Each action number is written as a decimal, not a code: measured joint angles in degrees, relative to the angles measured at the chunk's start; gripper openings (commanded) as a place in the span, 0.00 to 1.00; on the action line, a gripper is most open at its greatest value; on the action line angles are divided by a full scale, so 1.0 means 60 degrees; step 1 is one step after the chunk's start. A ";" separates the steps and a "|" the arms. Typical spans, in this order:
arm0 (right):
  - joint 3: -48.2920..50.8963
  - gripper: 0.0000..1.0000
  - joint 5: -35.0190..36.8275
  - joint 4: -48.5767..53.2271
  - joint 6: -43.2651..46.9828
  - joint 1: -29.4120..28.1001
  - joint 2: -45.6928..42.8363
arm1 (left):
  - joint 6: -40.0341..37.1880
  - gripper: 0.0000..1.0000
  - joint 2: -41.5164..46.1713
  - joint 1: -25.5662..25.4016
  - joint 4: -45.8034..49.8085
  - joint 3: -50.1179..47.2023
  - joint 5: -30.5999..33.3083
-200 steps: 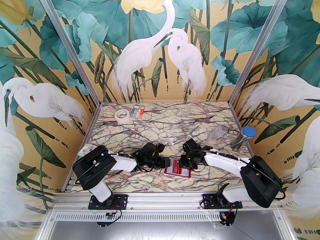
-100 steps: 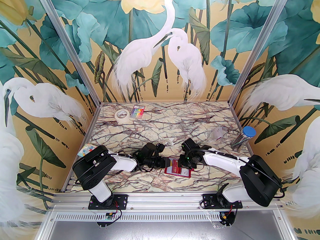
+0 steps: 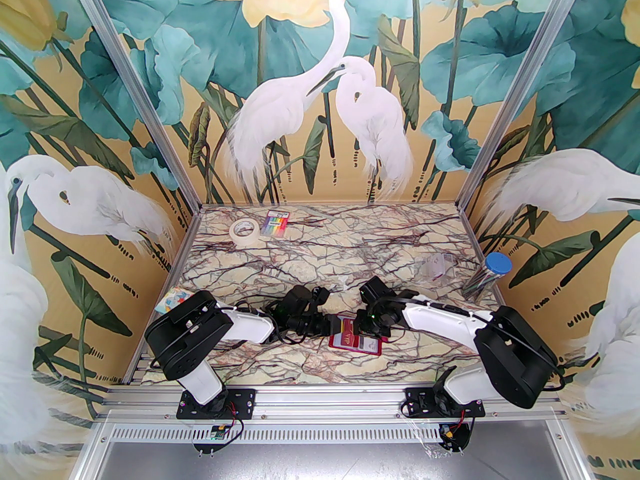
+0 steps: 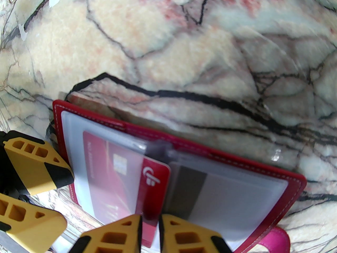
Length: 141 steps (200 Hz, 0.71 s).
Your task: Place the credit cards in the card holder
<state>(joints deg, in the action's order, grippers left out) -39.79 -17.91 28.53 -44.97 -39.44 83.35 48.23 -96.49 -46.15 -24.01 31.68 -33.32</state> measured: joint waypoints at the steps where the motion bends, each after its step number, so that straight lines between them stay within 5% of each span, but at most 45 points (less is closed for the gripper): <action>1: 0.0000 0.18 0.0000 0.0000 -0.0004 0.0000 0.0000 | 0.0000 0.46 0.0000 0.0000 0.0000 0.0000 0.0000; 141: -0.0204 0.16 -0.0007 -0.0051 -0.0051 -0.0248 0.0372 | 0.0000 0.46 0.0000 0.0000 0.0000 0.0000 0.0000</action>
<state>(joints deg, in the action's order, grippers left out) -41.01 -17.96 28.23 -45.28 -40.93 85.58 48.23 -96.49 -46.15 -24.01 31.68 -33.32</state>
